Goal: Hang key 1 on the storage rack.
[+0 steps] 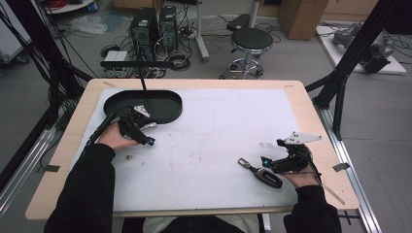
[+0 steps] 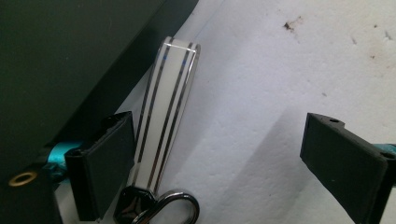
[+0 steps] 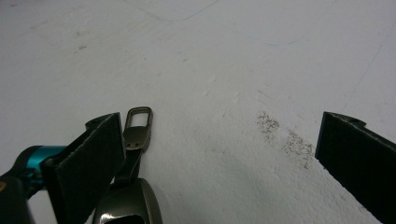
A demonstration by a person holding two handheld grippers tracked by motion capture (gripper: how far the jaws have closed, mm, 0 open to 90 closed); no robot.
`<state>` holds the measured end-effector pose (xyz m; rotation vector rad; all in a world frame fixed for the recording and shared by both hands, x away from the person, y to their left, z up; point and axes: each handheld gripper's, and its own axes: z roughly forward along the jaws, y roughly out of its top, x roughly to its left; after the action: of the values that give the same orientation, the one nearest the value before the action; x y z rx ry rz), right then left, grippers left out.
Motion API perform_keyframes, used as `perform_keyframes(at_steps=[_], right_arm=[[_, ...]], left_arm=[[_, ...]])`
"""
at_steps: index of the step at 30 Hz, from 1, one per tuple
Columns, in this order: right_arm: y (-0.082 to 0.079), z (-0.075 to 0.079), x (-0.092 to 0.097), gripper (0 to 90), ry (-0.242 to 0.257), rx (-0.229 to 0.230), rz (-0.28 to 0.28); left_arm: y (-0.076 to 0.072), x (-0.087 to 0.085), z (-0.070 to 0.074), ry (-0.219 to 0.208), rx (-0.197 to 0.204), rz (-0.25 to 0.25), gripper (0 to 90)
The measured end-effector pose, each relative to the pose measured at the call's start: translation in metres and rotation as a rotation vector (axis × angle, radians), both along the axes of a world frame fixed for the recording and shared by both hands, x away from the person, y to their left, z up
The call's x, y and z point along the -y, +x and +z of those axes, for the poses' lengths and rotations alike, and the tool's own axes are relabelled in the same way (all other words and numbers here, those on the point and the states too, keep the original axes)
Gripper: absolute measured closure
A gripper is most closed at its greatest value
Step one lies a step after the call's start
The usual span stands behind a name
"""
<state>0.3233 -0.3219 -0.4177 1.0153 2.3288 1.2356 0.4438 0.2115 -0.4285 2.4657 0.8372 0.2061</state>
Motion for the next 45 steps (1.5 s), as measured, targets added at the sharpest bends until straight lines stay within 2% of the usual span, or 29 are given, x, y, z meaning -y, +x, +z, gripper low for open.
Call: perform_keyframes(at_steps=[2,6,10,11,12,13,14,17,21,25,27,30,33,35,41,45], right_arm=[[0.0,0.0,-0.001,0.8,-0.003,-0.001,0.003],[0.0,0.0,-0.002,0.8,-0.004,-0.004,0.005],[0.0,-0.001,-0.002,0.8,-0.005,-0.007,0.002],[0.0,-0.001,-0.002,0.8,-0.008,-0.005,0.005],[0.0,-0.001,-0.002,0.8,-0.008,-0.005,0.005],[0.0,-0.001,-0.003,0.8,-0.011,-0.009,0.003],[0.0,-0.001,-0.003,0.8,-0.011,-0.009,0.003],[0.0,-0.002,-0.002,0.8,-0.012,-0.007,-0.005],[0.0,-0.001,0.0,0.8,-0.005,-0.001,-0.002],[-0.001,-0.001,-0.001,0.9,-0.004,0.003,-0.006],[-0.001,0.0,0.0,0.9,-0.005,0.006,-0.004],[-0.002,0.0,0.0,0.9,-0.001,0.004,-0.009],[-0.003,0.001,0.0,0.9,-0.002,0.01,-0.008],[-0.003,0.001,0.0,0.9,0.0,0.011,-0.009],[-0.003,0.001,-0.003,0.9,-0.005,0.009,-0.003],[-0.002,0.0,-0.004,0.9,-0.008,0.004,0.002]], left_arm=[[0.0,0.001,-0.001,0.011,0.002,0.002,13.0],[0.0,-0.002,0.001,0.018,0.029,0.016,22.5],[0.001,-0.004,0.001,-0.001,0.031,0.036,31.0],[0.001,-0.004,0.001,-0.008,0.035,0.045,36.5],[0.001,-0.004,0.001,-0.01,0.041,0.049,36.5],[0.001,-0.005,0.002,-0.014,0.044,0.044,45.8],[0.001,-0.005,0.002,-0.013,0.047,0.046,45.8],[0.001,-0.005,0.003,-0.02,0.042,0.051,63.3],[0.002,-0.005,0.004,-0.014,0.031,0.091,74.4],[0.002,-0.005,0.006,-0.014,0.019,0.101,75.0],[0.002,-0.007,0.007,0.0,0.026,0.114,75.1],[0.001,-0.014,0.013,-0.012,0.028,0.123,75.2],[-0.002,-0.024,0.027,-0.077,0.021,0.129,75.2],[-0.004,-0.029,0.034,-0.106,0.025,0.131,75.2],[-0.012,-0.04,0.052,-0.154,0.063,0.136,75.2],[-0.018,-0.046,0.065,-0.172,0.087,0.134,75.2]])
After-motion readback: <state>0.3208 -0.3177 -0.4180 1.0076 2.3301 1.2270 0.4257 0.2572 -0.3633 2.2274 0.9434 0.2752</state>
